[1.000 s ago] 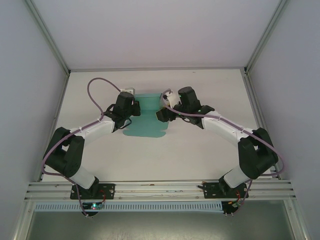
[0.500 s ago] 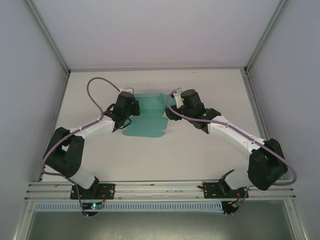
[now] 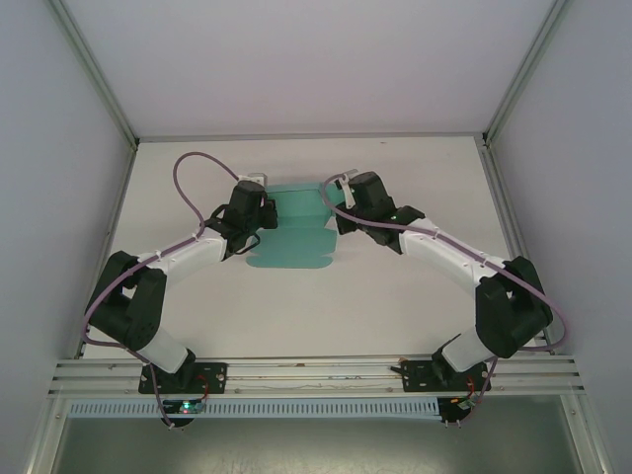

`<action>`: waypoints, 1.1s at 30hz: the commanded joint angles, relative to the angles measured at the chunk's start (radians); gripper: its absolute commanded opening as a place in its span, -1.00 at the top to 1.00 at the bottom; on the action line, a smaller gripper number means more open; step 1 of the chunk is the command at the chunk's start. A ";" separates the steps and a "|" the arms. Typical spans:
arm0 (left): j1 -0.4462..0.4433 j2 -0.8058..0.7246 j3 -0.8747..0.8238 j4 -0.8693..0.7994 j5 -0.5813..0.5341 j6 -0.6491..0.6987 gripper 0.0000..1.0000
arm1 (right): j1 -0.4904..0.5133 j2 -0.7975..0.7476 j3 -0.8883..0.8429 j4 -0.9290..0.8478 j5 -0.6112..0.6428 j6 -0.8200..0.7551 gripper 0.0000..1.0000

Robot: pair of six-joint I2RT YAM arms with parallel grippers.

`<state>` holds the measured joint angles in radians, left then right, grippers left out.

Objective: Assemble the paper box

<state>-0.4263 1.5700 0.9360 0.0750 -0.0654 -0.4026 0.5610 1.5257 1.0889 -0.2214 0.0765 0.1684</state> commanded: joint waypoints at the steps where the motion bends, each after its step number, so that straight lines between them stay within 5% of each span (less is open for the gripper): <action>1: -0.009 -0.024 0.019 -0.012 -0.010 0.012 1.00 | -0.009 0.039 0.051 -0.114 0.282 0.052 0.91; 5: -0.008 -0.025 0.032 -0.017 0.007 0.012 1.00 | -0.003 0.099 0.117 -0.235 0.444 0.091 0.91; 9: -0.010 -0.026 0.036 -0.016 0.009 0.011 1.00 | -0.002 0.104 0.106 -0.175 0.387 0.051 0.88; 14: -0.010 -0.019 0.036 -0.020 -0.004 0.010 1.00 | -0.005 0.021 0.024 -0.013 0.205 0.007 0.54; 19: -0.009 -0.015 0.028 0.001 -0.002 0.021 1.00 | -0.054 -0.158 -0.094 0.075 -0.045 -0.014 -0.11; 22: -0.008 -0.014 0.023 0.014 -0.001 0.028 1.00 | -0.106 -0.281 -0.159 0.084 -0.063 -0.006 -0.51; 27: -0.010 -0.011 0.023 0.028 0.026 0.039 1.00 | -0.233 -0.416 -0.224 0.070 0.029 0.042 -0.79; 33: -0.009 -0.015 0.021 0.044 0.047 0.034 1.00 | -0.312 -0.301 -0.203 0.065 -0.129 0.054 -0.87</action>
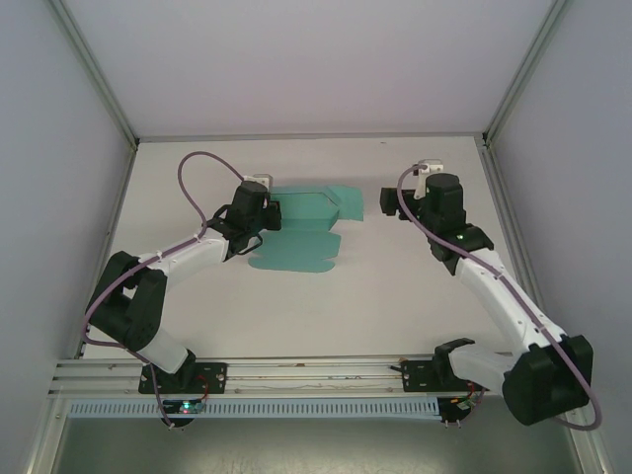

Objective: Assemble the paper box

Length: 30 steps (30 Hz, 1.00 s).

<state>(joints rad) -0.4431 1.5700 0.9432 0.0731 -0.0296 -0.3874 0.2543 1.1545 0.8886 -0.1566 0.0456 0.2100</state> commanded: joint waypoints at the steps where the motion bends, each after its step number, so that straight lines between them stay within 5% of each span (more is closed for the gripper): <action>1: 0.007 -0.015 0.016 0.046 0.014 0.019 1.00 | -0.004 0.099 0.010 0.002 -0.137 0.005 -0.87; 10: 0.008 -0.016 0.016 0.045 0.005 0.012 1.00 | 0.043 0.229 0.057 0.078 -0.602 -0.060 -0.79; 16: 0.007 -0.003 0.025 0.038 0.008 0.012 1.00 | 0.117 0.281 0.066 0.144 -0.756 -0.068 -0.72; 26: 0.007 -0.015 0.022 0.027 -0.001 0.011 1.00 | 0.187 0.440 0.212 0.146 -0.652 -0.084 -0.57; 30: 0.006 -0.025 0.017 0.037 0.021 0.014 1.00 | 0.223 0.469 0.230 0.137 -0.499 -0.101 -0.46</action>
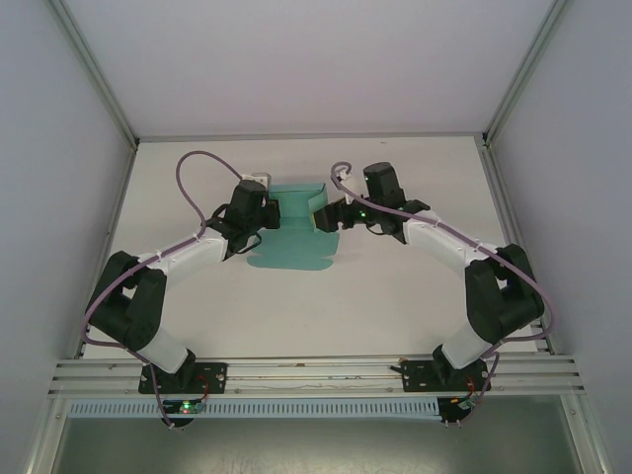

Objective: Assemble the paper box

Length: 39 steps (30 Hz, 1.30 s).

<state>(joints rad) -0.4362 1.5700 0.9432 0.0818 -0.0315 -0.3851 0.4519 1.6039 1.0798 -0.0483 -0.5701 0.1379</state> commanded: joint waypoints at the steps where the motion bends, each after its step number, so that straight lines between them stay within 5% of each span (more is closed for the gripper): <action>1: 0.000 -0.029 0.016 0.033 0.027 0.011 1.00 | 0.032 0.027 0.041 0.024 0.162 -0.039 -0.43; 8: 0.001 -0.041 0.016 0.033 0.054 0.021 1.00 | 0.036 0.086 0.043 0.080 0.306 -0.043 -0.11; 13: 0.000 -0.041 0.021 0.026 0.066 0.017 1.00 | 0.041 0.128 0.061 0.120 0.406 -0.028 0.50; 19: -0.014 -0.038 0.038 -0.002 0.022 0.014 1.00 | 0.096 0.151 0.070 0.104 0.836 0.048 0.87; 23: -0.027 -0.026 0.060 -0.040 -0.020 0.018 1.00 | 0.116 0.204 0.142 -0.065 1.135 0.141 0.99; 26: -0.030 -0.025 0.058 -0.037 -0.017 0.013 1.00 | 0.118 0.232 0.178 -0.165 1.246 0.176 0.98; 31: -0.033 -0.009 0.070 -0.041 0.010 0.016 1.00 | 0.113 0.186 0.100 0.031 0.983 0.094 0.65; 39: -0.042 -0.015 0.072 -0.037 0.062 0.035 1.00 | 0.058 0.182 0.097 0.145 0.750 0.126 0.67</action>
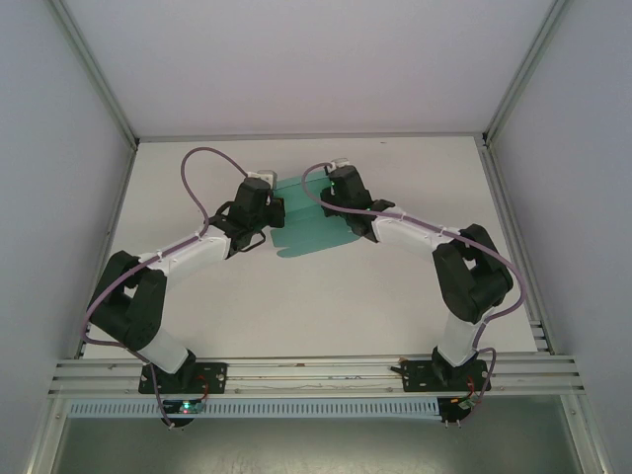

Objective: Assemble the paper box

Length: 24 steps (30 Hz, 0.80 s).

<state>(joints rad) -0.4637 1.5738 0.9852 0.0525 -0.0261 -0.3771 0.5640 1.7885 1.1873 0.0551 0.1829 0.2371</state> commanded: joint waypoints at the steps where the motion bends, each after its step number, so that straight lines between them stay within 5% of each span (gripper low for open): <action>1: -0.016 -0.019 0.030 -0.012 0.051 0.030 1.00 | -0.054 -0.007 -0.012 0.047 0.006 0.025 0.74; 3: -0.019 -0.016 0.033 -0.024 0.029 0.028 1.00 | -0.052 -0.013 -0.011 0.039 0.038 0.021 0.96; 7: -0.021 0.001 0.071 -0.103 -0.090 -0.011 1.00 | -0.030 0.002 0.036 -0.090 0.239 -0.005 1.00; 12: -0.017 0.117 0.255 -0.517 -0.567 -0.224 1.00 | -0.019 0.022 0.071 -0.271 0.561 0.087 1.00; 16: -0.011 0.134 0.242 -0.563 -0.586 -0.285 1.00 | -0.041 0.053 0.096 -0.376 0.760 0.196 1.00; 24: -0.009 0.136 0.244 -0.555 -0.578 -0.237 1.00 | -0.086 0.068 0.103 -0.299 0.672 0.149 1.00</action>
<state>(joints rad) -0.5461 1.7187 1.2495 -0.2558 -0.3046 -0.5880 0.6178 1.8404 1.3079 -0.1345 0.4801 0.3676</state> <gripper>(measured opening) 0.087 0.068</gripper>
